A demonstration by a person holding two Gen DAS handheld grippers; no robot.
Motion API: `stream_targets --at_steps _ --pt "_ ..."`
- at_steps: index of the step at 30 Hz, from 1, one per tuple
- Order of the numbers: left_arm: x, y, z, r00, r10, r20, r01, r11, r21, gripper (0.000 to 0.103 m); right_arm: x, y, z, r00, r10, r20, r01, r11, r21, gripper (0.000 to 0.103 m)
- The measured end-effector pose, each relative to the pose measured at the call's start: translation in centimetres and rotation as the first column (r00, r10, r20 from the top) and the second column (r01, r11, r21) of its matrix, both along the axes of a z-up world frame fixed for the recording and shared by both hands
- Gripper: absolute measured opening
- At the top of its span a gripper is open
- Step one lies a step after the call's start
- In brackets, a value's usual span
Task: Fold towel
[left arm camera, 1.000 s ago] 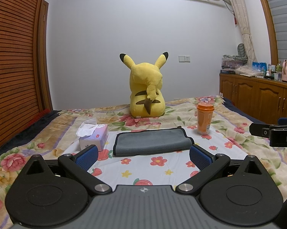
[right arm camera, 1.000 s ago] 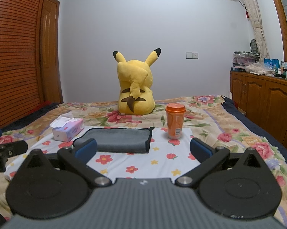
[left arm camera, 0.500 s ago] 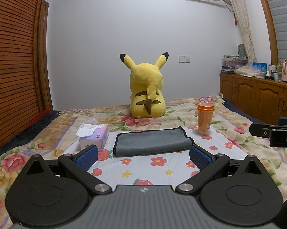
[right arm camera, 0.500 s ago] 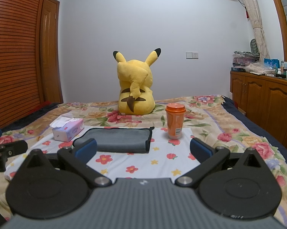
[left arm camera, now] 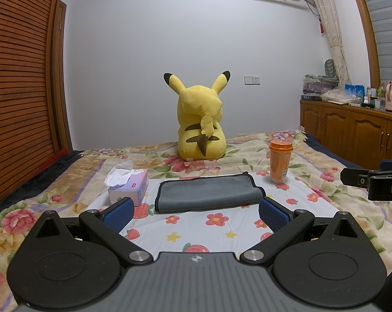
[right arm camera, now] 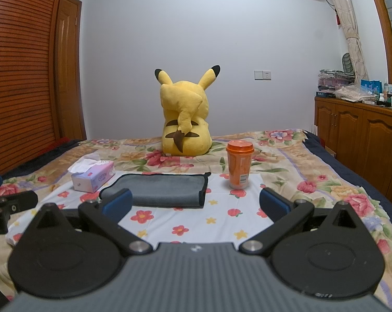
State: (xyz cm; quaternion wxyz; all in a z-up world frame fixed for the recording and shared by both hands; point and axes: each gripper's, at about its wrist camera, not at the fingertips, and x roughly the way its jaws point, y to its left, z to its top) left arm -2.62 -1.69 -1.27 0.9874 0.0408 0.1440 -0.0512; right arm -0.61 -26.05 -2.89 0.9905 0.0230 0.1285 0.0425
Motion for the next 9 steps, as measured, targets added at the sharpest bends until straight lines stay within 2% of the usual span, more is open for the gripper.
stream_targets --at_steps 9 --pt "0.02 0.03 -0.03 1.0 0.001 0.0 -0.001 1.0 0.003 0.103 0.0 0.01 0.0 1.0 0.001 0.0 -0.001 1.0 -0.001 0.103"
